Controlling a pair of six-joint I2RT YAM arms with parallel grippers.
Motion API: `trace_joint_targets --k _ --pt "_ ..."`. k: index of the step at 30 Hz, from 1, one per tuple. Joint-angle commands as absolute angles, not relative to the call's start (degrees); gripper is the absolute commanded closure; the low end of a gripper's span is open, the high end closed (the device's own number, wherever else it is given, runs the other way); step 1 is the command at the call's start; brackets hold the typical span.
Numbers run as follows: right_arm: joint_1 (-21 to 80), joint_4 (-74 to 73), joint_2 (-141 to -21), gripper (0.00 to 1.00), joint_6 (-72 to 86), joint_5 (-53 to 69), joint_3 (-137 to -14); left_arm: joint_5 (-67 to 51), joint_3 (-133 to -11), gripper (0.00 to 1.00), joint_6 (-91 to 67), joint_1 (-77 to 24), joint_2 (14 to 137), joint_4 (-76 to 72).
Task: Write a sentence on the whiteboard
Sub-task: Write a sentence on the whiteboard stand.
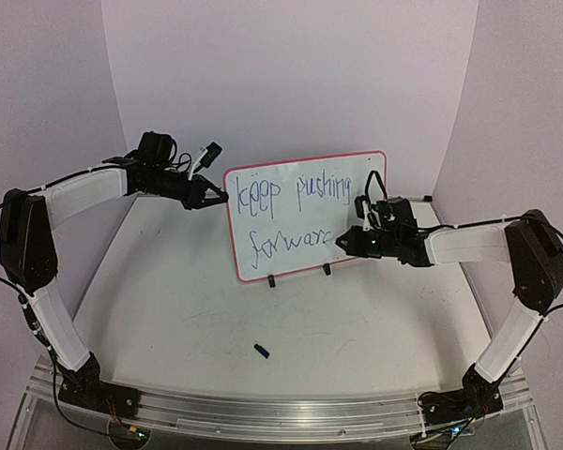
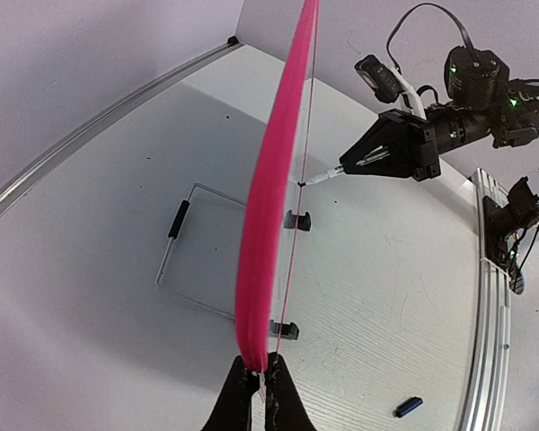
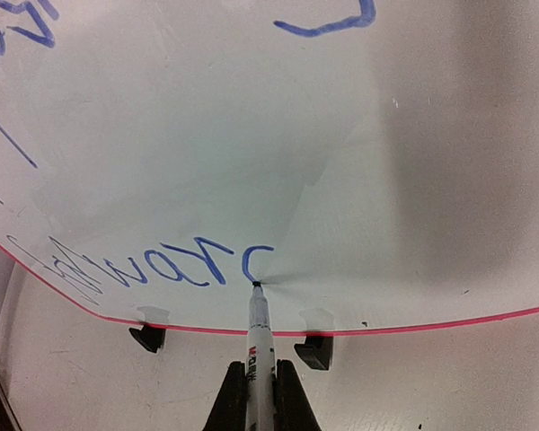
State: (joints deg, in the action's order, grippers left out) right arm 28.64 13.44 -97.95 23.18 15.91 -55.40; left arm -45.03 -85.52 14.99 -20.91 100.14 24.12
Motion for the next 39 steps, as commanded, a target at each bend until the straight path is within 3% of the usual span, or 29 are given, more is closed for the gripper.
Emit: trace_joint_targets --k 1,21,39 --pt "28.4 14.0 -97.7 1.0 22.6 12.1 -57.1 -44.0 -86.1 1.0 16.3 -22.1 101.4 29.2" --pt "28.4 12.3 -90.9 1.0 22.3 8.4 -60.6 -44.0 -86.1 1.0 16.3 -22.1 101.0 29.3" --pt "28.4 11.7 -93.9 1.0 23.3 11.1 -56.3 -44.0 -86.1 1.0 16.3 -22.1 101.1 29.3"
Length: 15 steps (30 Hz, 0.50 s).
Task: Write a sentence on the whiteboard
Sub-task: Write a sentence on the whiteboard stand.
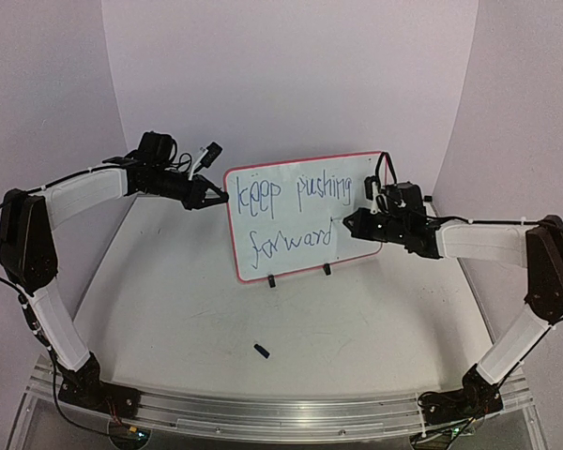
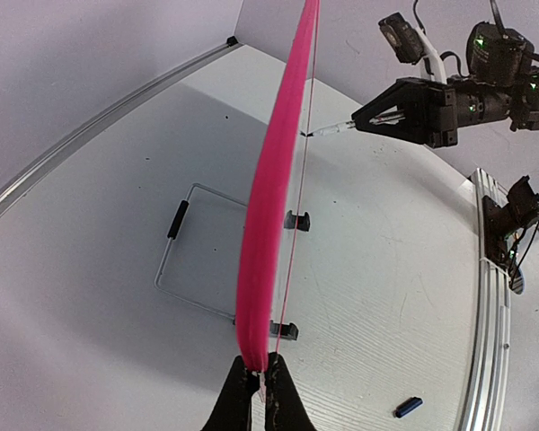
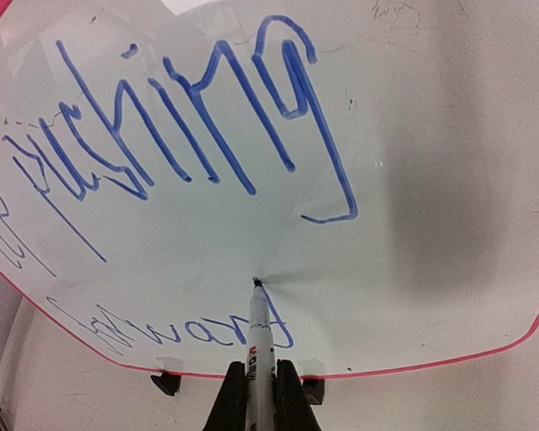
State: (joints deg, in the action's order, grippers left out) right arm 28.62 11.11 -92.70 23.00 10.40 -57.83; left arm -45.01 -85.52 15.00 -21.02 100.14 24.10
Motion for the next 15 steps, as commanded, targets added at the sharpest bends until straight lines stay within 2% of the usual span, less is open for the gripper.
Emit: trace_joint_targets --k 1,15 --pt "28.4 11.7 -94.2 1.0 23.3 11.1 -56.1 -44.0 -86.1 1.0 16.3 -22.1 101.1 29.3" --pt "28.4 11.8 -97.0 1.0 23.0 9.7 -56.4 -44.0 -86.1 1.0 16.3 -22.1 101.2 29.2"
